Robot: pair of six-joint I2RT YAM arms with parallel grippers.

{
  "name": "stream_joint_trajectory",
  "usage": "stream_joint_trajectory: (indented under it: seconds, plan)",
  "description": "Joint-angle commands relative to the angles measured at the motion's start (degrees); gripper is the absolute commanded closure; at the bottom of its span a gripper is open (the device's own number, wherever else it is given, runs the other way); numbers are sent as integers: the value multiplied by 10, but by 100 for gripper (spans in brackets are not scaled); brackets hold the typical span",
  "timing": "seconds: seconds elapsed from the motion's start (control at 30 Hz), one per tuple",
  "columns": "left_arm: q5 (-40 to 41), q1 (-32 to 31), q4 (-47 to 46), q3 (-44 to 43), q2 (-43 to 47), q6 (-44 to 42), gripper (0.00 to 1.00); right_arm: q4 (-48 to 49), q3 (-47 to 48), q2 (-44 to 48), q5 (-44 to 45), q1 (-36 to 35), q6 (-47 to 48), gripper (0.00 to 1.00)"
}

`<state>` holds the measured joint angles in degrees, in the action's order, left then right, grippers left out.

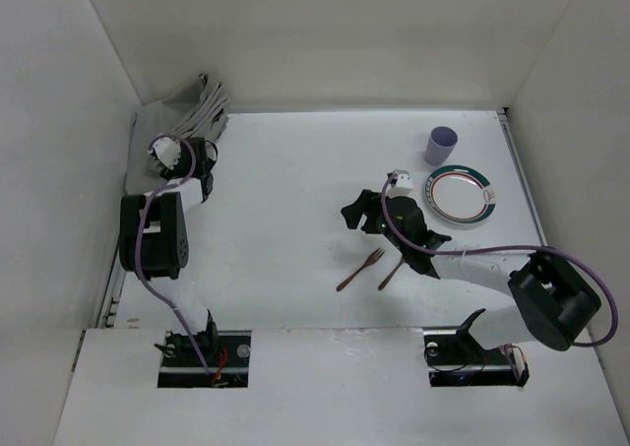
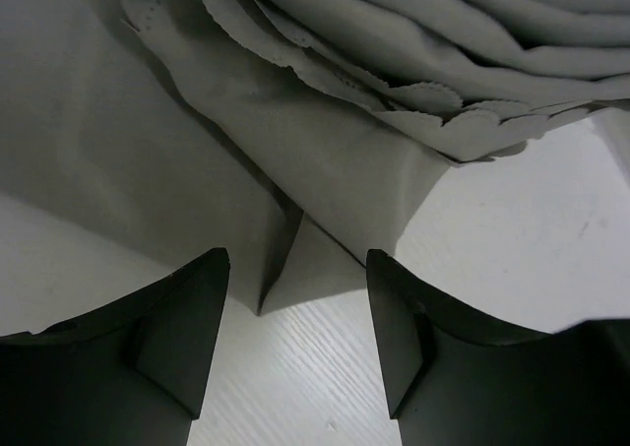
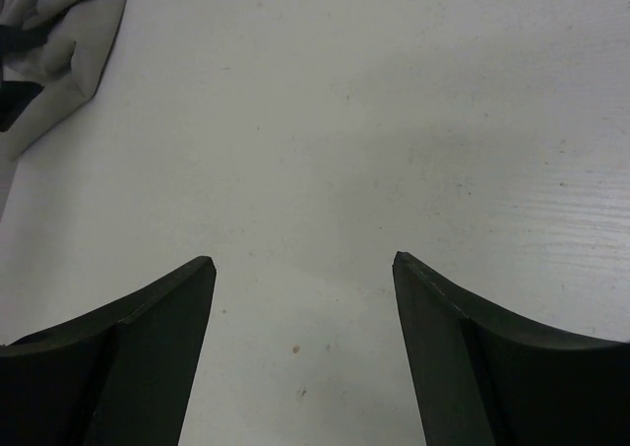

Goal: Set the dinner table for one person

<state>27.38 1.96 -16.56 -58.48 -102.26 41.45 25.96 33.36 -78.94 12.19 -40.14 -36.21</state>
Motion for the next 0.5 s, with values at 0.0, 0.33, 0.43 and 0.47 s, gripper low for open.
stream_joint_trajectory:
  seconds: [0.0, 0.33, 0.43, 0.47]
  plan:
    - [-62, 13, -13, -44, -37, -33, 44, 19, 30, -8, -13, -13, 9, 21]
    - [-108, -16, -30, -119, -139, -54, 69, 20, 43, -23, -21, -36, 25, 22]
    - [-146, -51, -30, -124, -156, -55, 85, 24, 39, -17, -14, -36, 25, 23]
    - [-158, -62, -30, -124, -159, -53, 87, 27, 36, -13, -13, -36, 25, 23]
